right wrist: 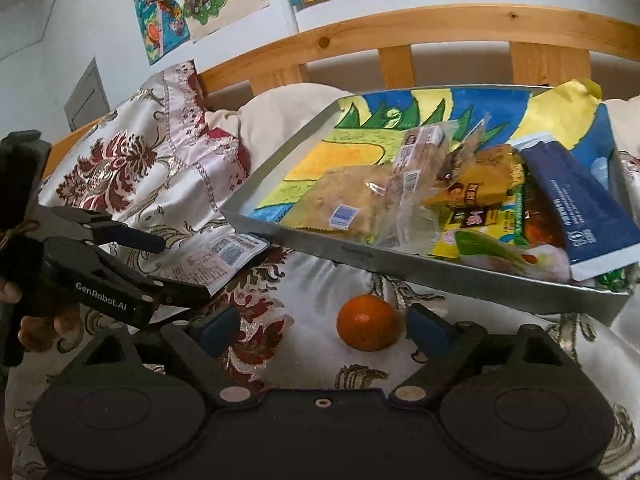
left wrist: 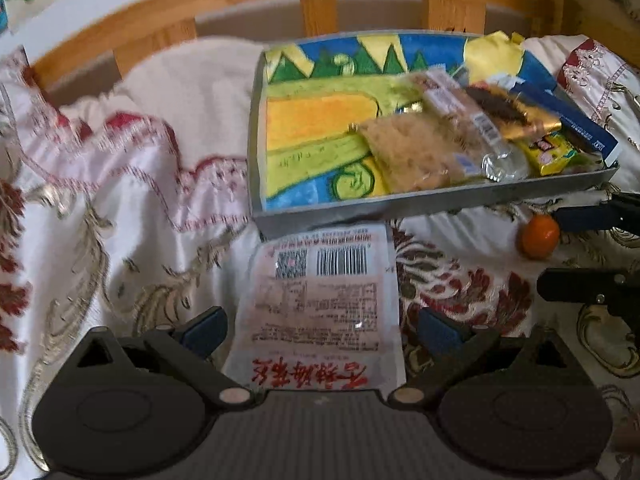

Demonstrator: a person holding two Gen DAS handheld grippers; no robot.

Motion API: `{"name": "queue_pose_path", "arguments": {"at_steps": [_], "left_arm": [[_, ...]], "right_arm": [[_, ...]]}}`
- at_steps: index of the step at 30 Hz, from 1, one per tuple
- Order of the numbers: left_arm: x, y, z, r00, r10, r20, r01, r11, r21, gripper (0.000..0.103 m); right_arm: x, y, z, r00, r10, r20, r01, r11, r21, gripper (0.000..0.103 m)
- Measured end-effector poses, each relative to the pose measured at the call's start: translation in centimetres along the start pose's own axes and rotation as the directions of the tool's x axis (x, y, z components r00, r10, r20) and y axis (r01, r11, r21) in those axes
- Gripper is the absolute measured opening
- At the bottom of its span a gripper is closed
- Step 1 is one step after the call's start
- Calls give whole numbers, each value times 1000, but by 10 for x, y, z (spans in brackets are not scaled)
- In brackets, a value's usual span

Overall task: Organize snacks
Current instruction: 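Grasp the white-pink bag with the left tool while the right grasps the mandarin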

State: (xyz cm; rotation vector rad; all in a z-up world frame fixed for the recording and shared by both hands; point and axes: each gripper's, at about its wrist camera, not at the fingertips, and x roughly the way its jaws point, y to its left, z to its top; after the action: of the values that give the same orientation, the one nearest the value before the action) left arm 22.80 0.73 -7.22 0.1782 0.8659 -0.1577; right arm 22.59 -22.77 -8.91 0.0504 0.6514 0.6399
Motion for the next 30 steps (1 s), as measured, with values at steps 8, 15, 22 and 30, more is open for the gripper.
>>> {"name": "queue_pose_path", "arguments": {"at_steps": [8,15,22,30], "left_arm": [[11,11,-1,995,-62,-74,58,997,-52,102],[7,12,-2,991,-95,-95,91,995,-50,98],[-9,-20,-4,991,-117,-60,119,993,28,93],[-6,-24,0,994,-57,-91,58,998,8,97]], "right_arm": [[8,-3,0,999,26,-27,-26,1000,5,89],[15,-6,1,998,31,-48,-29,999,27,81],[15,-7,0,998,39,-52,-37,999,34,67],[13,-6,0,999,11,-45,-10,1000,28,62]]}}
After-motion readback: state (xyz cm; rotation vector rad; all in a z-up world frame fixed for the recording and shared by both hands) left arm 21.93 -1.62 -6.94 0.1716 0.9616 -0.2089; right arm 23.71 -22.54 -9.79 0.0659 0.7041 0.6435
